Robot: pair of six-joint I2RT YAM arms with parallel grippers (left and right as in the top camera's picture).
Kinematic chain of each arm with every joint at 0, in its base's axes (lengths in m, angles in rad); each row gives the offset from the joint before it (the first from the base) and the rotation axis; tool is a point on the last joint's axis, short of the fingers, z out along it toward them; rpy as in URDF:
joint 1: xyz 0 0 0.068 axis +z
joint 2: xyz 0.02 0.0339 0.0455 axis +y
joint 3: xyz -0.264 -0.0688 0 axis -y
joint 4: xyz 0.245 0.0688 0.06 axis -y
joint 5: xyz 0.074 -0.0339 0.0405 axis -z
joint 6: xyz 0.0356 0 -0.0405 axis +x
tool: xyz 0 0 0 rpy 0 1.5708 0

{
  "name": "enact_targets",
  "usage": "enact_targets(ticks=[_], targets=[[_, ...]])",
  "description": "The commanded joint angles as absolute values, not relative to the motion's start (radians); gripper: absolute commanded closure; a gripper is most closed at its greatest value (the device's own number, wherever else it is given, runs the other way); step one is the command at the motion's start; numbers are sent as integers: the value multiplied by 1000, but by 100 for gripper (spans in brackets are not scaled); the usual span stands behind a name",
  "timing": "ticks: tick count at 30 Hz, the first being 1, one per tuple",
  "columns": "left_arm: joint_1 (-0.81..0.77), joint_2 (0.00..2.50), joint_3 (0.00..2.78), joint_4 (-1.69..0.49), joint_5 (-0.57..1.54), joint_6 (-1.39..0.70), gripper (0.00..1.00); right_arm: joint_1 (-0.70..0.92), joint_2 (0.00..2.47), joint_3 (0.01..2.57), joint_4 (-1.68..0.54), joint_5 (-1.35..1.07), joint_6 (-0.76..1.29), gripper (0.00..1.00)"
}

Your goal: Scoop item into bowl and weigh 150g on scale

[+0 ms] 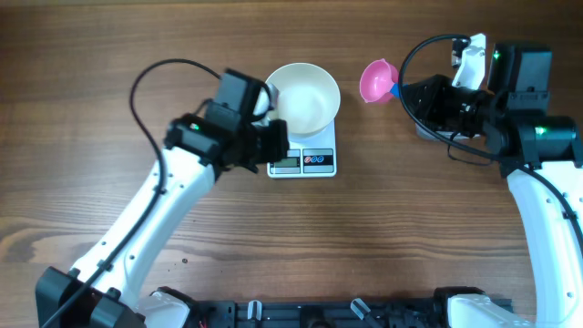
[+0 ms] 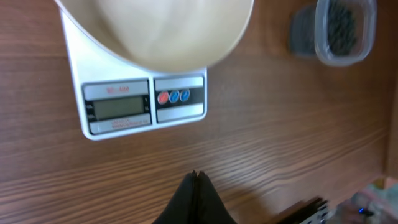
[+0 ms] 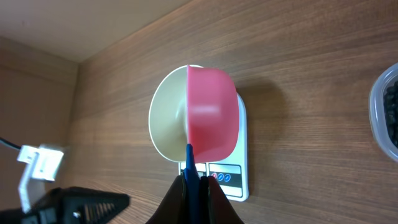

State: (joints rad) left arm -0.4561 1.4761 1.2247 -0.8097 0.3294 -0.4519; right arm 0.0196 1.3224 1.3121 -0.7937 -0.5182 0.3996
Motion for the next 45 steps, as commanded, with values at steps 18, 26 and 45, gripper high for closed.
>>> enact_targets(ticks=[18, 26, 45], targets=[[-722, 1649, 1007, -400, -69, -478, 96, 19, 1305, 1329, -798, -504, 377, 96], [-722, 1723, 1007, -311, -88, -348, 96, 19, 1305, 1329, -802, -493, 377, 96], [-721, 1812, 1007, -234, -125, -152, 96, 19, 1305, 1329, -806, -486, 377, 96]])
